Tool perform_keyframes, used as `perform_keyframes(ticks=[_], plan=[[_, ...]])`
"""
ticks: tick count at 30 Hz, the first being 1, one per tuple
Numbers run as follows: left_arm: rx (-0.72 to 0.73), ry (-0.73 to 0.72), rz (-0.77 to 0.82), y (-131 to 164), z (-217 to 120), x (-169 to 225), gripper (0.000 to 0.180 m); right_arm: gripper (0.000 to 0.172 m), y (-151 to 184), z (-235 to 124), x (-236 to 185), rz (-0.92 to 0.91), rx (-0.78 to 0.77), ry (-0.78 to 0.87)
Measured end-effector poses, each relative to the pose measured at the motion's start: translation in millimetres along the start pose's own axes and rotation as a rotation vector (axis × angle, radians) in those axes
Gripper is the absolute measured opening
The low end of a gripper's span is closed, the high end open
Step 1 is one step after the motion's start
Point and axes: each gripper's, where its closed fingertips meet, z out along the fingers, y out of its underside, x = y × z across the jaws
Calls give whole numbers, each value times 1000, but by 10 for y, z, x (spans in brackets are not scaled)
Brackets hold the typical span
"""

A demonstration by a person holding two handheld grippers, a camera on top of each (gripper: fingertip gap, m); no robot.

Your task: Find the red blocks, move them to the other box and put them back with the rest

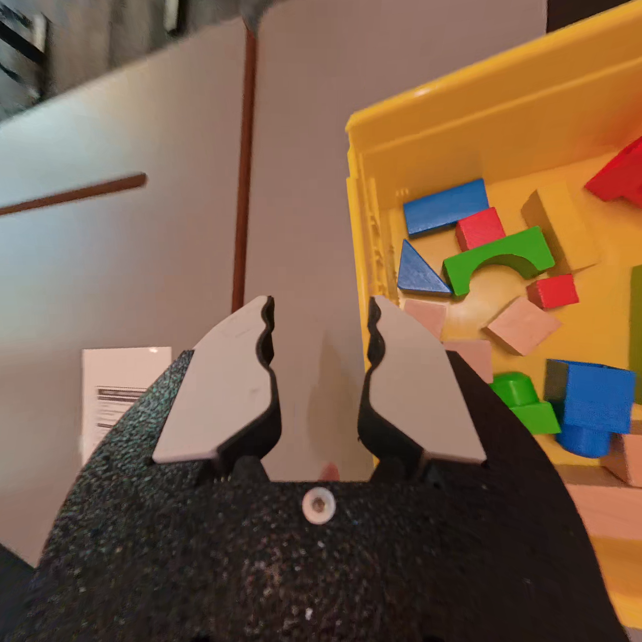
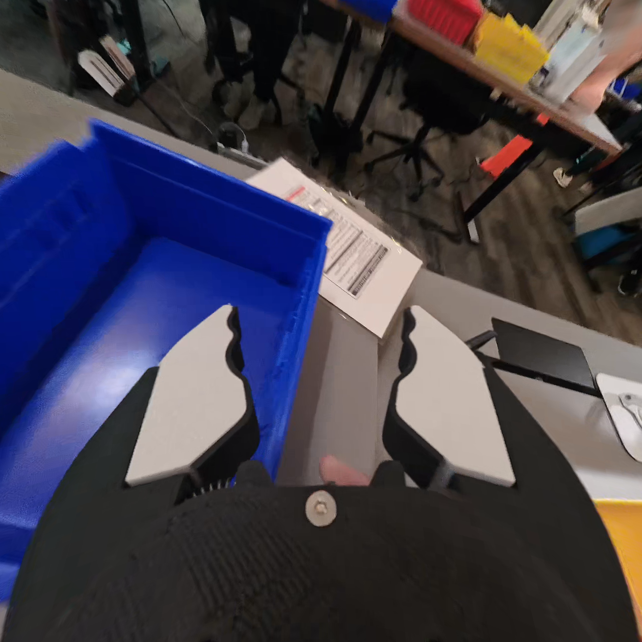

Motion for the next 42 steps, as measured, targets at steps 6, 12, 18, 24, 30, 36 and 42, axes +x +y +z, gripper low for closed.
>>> perform_keyframes(ticks=[6, 12, 18, 24, 30, 36, 42], plan=[[143, 319, -52, 13, -704, 808, 66, 94, -483, -744, -1050, 104, 195, -183], [205, 457, -279, 428, -1113, 1233, 63, 85, -459, -1267, -2337, 242, 358, -378], [473, 465, -409, 630, -1367, 1663, 60, 88, -255, -1444, -3057, 224, 416, -387], [653, 518, -320, 594, -1618, 2346, 56, 93, -215, -1470, -3230, 180, 449, -314], [741, 572, -178, 360, -1837, 2855, 57, 91, -222, -1507, -3195, 122, 452, -284], [707, 602, -220, 303, -1849, 2840, 60, 88, -167, -1518, -3115, 136, 444, -282], [592, 395, -255, 395, -1674, 2150, 62, 88, -185, -1537, -3091, 125, 449, -282]])
